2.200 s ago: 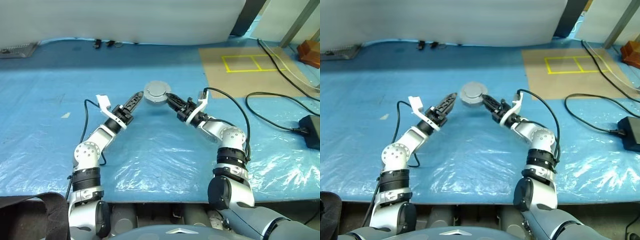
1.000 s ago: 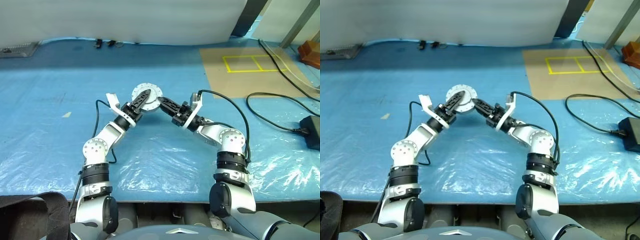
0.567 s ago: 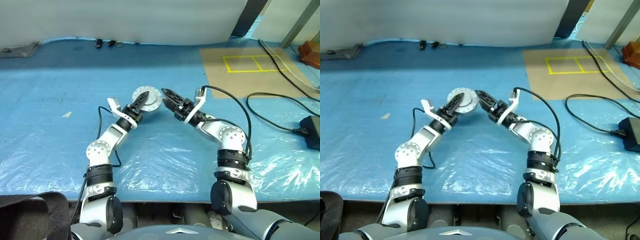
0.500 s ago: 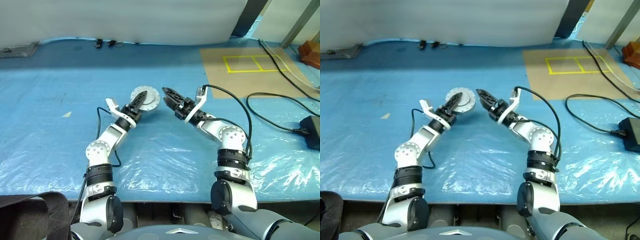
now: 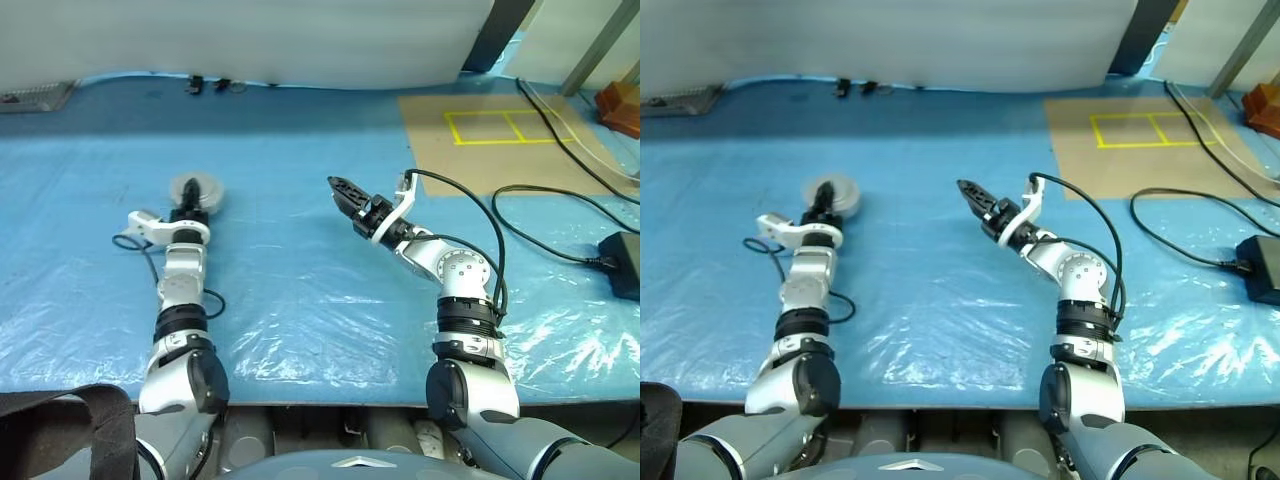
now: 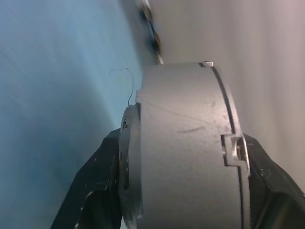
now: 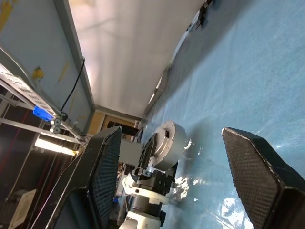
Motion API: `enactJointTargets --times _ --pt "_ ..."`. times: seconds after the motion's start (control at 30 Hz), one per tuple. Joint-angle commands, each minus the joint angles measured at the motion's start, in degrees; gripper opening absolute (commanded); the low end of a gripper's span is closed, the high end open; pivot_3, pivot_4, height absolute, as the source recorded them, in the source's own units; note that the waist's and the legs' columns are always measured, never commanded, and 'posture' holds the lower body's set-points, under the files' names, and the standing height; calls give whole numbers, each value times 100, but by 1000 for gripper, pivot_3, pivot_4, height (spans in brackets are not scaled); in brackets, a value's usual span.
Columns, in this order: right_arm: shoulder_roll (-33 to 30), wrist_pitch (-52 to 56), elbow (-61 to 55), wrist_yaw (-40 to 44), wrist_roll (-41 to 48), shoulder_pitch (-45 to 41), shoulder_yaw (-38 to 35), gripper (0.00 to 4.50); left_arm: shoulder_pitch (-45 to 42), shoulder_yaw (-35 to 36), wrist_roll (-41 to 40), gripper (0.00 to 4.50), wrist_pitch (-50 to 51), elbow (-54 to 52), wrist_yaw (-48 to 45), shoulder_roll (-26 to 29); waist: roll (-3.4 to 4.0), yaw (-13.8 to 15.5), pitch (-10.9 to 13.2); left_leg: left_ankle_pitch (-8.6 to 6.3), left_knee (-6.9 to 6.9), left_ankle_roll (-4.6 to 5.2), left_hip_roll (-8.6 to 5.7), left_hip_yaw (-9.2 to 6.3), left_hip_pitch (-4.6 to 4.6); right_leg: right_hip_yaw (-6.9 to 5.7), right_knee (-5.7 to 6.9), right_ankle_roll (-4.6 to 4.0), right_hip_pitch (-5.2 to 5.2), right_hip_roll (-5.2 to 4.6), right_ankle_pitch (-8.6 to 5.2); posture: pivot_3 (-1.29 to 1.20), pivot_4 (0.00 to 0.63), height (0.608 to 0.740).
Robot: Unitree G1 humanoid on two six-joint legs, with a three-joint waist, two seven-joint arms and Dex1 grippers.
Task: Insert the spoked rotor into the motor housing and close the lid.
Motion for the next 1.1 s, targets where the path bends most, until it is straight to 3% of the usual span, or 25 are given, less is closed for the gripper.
enactJointTargets --times 0.03,0.27,0.9,1.1 --pt "0 29 -268 122 93 -34 114 3502 -293 124 278 2633 -806 265 -371 333 -15 26 7 0 3 0 1 -4 5 -5 0 0 0 0 0 0 150 740" --pt "-8 47 -291 166 125 -2 172 3502 -303 115 681 2633 -1283 950 -265 694 -23 114 10 -3 6 -6 2 -6 15 -8 15 -2 0 -7 0 0 150 740" --pt "-84 -4 -268 298 -92 47 372 3502 -341 230 974 2633 -1560 1256 1 730 -24 138 10 -10 24 -17 4 -5 13 -6 31 -7 3 -9 3 0 150 740" --pt "-192 -123 -276 407 -366 136 632 3559 -279 297 1148 4367 -2089 1197 279 830 -25 105 9 -10 23 -18 4 -4 12 -4 31 -7 11 -9 3 0 150 740"
